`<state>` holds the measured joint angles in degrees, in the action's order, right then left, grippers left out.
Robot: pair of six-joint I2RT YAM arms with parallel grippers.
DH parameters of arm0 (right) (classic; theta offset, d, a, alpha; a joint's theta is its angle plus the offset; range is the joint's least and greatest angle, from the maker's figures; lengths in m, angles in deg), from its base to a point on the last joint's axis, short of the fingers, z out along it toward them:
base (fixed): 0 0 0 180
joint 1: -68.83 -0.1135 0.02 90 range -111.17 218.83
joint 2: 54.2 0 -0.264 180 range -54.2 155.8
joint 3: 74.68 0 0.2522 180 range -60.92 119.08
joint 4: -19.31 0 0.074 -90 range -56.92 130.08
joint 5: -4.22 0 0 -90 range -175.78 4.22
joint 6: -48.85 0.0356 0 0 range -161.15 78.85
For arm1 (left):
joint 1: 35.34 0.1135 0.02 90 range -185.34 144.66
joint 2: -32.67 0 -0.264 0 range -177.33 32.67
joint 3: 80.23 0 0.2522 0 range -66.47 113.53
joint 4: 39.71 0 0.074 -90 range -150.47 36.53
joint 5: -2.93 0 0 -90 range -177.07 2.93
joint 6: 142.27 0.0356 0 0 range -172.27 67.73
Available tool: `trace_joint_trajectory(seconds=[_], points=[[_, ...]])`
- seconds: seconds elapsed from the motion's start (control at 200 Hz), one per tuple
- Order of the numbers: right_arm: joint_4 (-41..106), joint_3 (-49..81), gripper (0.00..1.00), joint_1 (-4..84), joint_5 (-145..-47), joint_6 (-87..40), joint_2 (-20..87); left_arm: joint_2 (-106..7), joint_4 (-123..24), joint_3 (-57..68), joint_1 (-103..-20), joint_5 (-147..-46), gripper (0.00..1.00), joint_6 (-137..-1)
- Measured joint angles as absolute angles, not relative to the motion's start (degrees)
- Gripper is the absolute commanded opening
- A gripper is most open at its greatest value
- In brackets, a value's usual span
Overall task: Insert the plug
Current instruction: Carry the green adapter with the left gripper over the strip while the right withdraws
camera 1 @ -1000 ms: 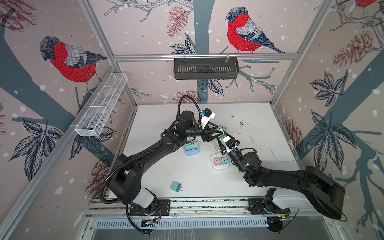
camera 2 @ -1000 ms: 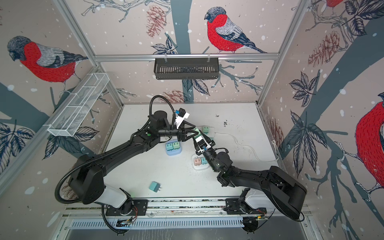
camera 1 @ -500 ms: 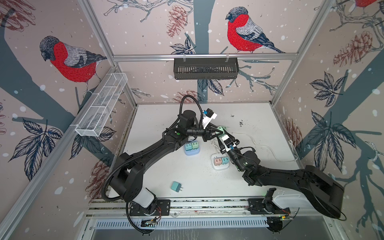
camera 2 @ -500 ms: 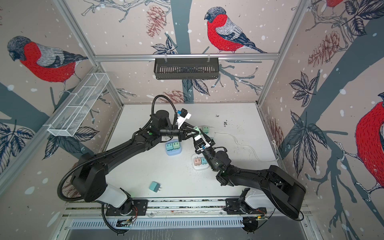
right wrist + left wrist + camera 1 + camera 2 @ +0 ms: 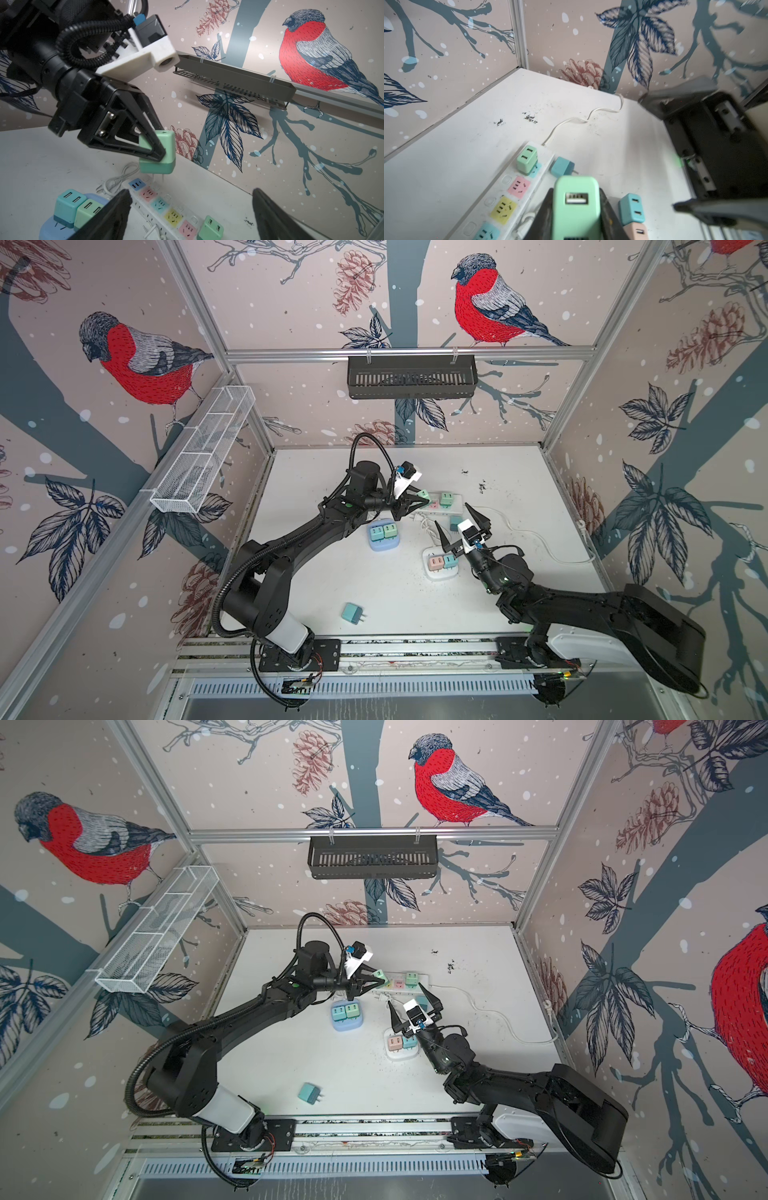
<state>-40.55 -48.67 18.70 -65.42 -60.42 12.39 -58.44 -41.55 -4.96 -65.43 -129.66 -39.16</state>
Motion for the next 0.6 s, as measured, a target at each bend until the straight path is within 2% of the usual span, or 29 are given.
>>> trace_joint_trajectory(seconds=[0.17, 0.29, 0.6], points=[[-37.9, -49.0, 0.93, 27.5, -63.0, -52.9, 10.2, -62.2, -41.7, -4.0, -65.3, -127.3, 0.0, -29.7], [-34.9, -49.8, 0.98, 34.7, -62.1, -46.1, 8.8, -64.5, -42.7, -1.4, -65.2, -126.7, 0.0, -26.2], [-25.1, -50.3, 1.0, 50.8, -61.8, -28.9, 7.0, -77.5, -54.7, 15.6, -63.2, -126.2, 0.0, -23.4]])
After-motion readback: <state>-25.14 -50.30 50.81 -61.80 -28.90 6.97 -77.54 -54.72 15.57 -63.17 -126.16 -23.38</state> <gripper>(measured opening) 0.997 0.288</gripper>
